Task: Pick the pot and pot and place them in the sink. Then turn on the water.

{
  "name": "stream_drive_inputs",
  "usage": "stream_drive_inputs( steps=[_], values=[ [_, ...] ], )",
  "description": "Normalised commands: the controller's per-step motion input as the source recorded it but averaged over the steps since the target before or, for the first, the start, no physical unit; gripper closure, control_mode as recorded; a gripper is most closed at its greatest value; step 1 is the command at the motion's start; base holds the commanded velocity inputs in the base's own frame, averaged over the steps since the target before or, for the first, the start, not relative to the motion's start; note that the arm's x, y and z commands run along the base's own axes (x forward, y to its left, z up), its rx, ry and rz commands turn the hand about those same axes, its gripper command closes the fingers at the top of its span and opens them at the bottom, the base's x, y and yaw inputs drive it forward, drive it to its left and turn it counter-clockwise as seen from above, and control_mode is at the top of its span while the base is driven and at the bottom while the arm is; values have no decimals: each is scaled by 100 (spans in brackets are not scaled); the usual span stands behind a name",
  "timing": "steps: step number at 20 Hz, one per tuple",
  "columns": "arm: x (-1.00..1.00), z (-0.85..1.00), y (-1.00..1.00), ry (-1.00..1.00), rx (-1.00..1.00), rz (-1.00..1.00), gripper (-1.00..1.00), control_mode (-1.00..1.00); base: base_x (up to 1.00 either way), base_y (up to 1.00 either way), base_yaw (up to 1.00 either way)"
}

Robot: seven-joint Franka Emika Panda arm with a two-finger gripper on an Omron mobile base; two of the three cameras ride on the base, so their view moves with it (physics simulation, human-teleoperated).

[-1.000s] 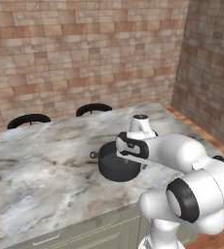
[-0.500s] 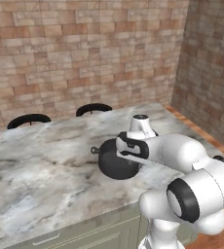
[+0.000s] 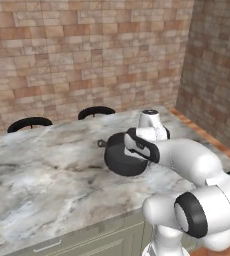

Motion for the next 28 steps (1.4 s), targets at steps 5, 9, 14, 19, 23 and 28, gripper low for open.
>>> stream_drive_inputs(
  steps=[5,9,14,19,23,28],
  values=[
    [-4,100,-31,3,0,24,100,-100,0,0,0],
    [-3,86,-11,22,-5,29,100,-100,0,0,0],
    [0,58,-2,12,-8,32,100,-100,0,0,0],
    [-2,43,-1,-3,-6,19,100,-100,0,0,0],
    [-9,0,-2,-15,0,2,100,-100,0,0,0],
    [-4,0,-5,-17,0,0,100,-100,0,0,0]
  ],
)
